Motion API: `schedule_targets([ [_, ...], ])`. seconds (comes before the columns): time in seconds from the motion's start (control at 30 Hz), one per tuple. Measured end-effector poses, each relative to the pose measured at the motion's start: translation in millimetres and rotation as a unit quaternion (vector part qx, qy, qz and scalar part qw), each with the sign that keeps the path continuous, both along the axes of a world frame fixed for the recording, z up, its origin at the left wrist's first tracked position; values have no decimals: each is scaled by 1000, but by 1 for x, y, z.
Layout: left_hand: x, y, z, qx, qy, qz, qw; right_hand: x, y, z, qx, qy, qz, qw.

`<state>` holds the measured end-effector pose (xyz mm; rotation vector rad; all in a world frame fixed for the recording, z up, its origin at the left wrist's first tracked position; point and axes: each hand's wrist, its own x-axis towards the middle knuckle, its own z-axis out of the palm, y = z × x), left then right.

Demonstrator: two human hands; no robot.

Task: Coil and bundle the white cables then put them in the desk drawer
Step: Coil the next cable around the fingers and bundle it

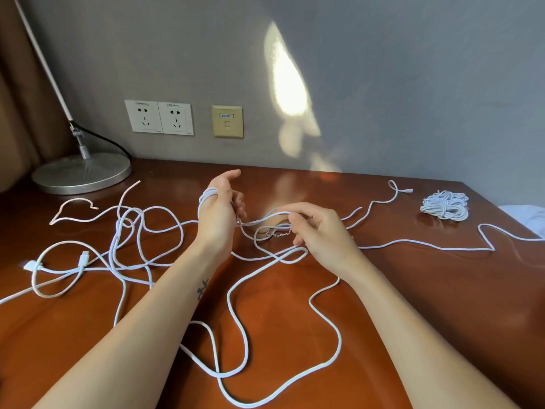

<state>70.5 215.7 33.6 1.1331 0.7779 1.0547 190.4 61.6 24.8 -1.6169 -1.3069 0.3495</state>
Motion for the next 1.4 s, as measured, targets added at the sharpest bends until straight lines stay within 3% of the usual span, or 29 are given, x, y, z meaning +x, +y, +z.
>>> schedule_targets([
  [0.13, -10, -12, -18, 204, 36, 5, 978, -1, 3, -2, 56, 13, -28, 998],
  [0.4, -8, -15, -26, 353, 117, -27, 928, 2, 2, 2, 101, 118, -16, 988],
  [0.57, -9, -21, -27, 376, 161, -78, 909, 2, 5, 0, 136, 92, -70, 984],
  [0.9, -13, -25, -25, 340, 220, -117, 907, 7, 3, -4, 132, -6, -155, 979],
  [1.03, -9, -22, -30, 385, 281, -49, 878, 5, 3, -2, 126, 6, -133, 983],
  [1.27, -17, -19, -23, 313, 230, 7, 921, 6, 4, -8, 26, 5, -39, 999],
  [1.4, -17, -21, -20, 288, 232, 16, 929, 4, 4, -9, -42, -15, 0, 999],
])
